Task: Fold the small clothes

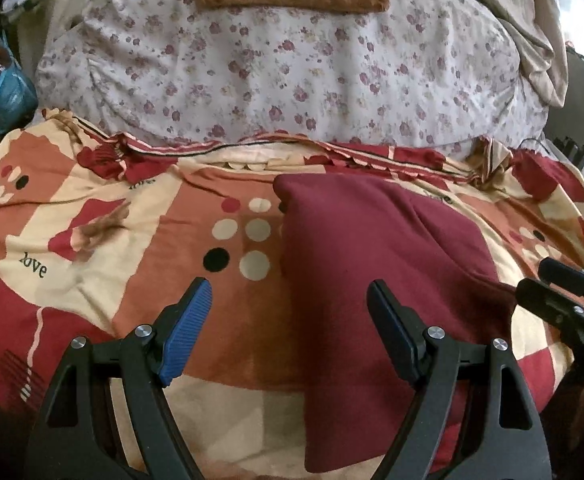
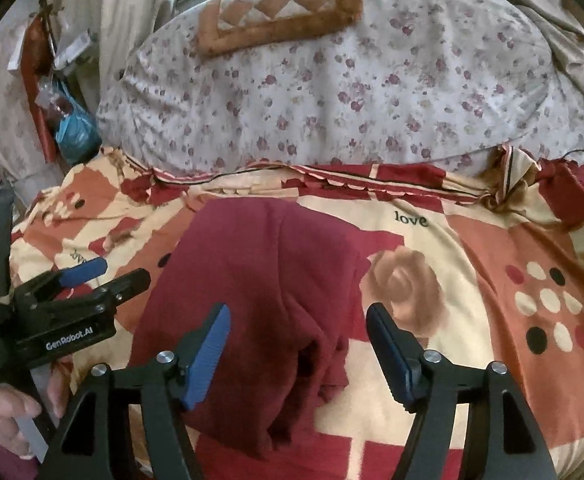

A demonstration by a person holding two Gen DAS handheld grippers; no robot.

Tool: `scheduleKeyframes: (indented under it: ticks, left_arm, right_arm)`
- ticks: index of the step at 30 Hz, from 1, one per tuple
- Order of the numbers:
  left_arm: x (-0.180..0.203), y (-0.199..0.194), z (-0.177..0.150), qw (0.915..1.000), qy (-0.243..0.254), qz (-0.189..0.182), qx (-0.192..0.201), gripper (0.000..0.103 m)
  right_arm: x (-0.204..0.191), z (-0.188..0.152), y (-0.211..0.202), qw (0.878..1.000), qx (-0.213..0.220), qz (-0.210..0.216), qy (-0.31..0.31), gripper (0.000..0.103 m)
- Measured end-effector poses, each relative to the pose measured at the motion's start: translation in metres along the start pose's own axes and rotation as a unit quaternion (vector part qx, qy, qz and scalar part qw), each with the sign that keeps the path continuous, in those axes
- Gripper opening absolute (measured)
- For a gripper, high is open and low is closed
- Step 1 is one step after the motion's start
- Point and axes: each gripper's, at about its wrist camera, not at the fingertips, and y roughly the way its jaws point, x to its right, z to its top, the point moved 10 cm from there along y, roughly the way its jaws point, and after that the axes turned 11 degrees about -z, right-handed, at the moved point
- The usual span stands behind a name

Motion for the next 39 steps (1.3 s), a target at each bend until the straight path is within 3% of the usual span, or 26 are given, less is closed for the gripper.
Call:
scheduleKeyframes:
  ticks: [15, 39]
  left_arm:
    - [-0.006, -0.014, -0.001, 0.9998, -0.002, 0.018, 0.013, 0.08]
    - [-0.009, -0.001, -0.006, 0.9997, -0.006, 0.025, 0.003, 0.08]
  right_arm:
    - [-0.008, 0.004, 0.003, 1.0, 0.011, -0.022, -0.003, 0.087]
    - [0.003, -0.002, 0.023, 0.999, -0.008, -0.045, 0.019, 0.089]
